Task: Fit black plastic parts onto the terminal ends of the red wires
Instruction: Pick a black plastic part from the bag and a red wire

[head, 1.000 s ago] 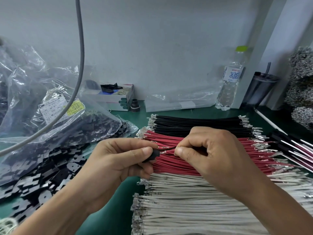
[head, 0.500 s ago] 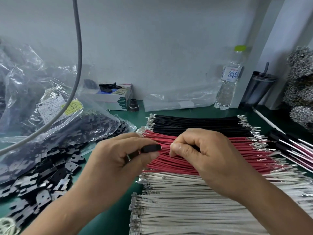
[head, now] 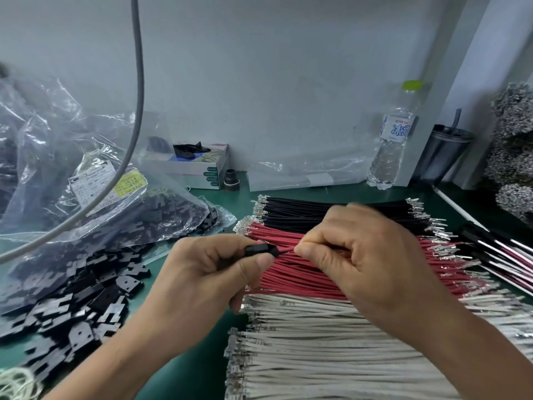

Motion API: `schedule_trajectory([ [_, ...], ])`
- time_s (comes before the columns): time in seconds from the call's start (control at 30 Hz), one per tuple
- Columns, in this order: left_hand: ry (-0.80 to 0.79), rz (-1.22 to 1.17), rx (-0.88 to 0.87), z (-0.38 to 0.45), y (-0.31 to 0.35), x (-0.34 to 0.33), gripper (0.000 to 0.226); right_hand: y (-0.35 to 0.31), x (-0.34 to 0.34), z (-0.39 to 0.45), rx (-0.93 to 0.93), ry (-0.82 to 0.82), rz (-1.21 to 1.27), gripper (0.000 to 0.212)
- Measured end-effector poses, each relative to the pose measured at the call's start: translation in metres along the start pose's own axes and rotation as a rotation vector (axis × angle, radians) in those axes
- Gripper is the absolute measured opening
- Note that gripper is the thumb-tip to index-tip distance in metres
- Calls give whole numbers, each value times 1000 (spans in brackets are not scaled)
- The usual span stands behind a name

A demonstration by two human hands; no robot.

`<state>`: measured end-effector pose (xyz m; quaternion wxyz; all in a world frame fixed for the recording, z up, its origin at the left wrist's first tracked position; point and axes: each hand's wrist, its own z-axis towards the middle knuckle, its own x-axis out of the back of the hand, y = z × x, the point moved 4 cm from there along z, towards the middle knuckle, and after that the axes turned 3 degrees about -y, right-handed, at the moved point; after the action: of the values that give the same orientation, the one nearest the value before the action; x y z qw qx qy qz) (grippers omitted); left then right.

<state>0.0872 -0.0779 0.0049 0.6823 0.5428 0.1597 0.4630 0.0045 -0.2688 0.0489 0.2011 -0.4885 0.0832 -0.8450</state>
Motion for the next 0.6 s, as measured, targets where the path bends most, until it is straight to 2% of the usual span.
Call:
schedule_trajectory([
  [0.07,21,-12,51,1,-4,3,12,-13,7,-4,59,129,-136,11],
  [0.1,33,-30,85,2,-6,4,9,-17,6,-8,84,121,-148,8],
  [0.17,55,-68,118,2,-8,5,15,-19,-8,-15,94,-40,-191,7],
  [0.2,58,-75,111,2,-7,4,18,-17,-16,-19,44,-156,-211,8],
  [0.27,57,-79,83,2,-4,3,19,-11,-23,-24,-73,-259,-164,11],
  [0.37,67,-81,73,2,-5,4,13,-5,-26,-24,-141,-286,-135,13],
  [0.6,117,32,130,2,-10,11,8,-6,-27,-27,-70,-241,-181,11],
])
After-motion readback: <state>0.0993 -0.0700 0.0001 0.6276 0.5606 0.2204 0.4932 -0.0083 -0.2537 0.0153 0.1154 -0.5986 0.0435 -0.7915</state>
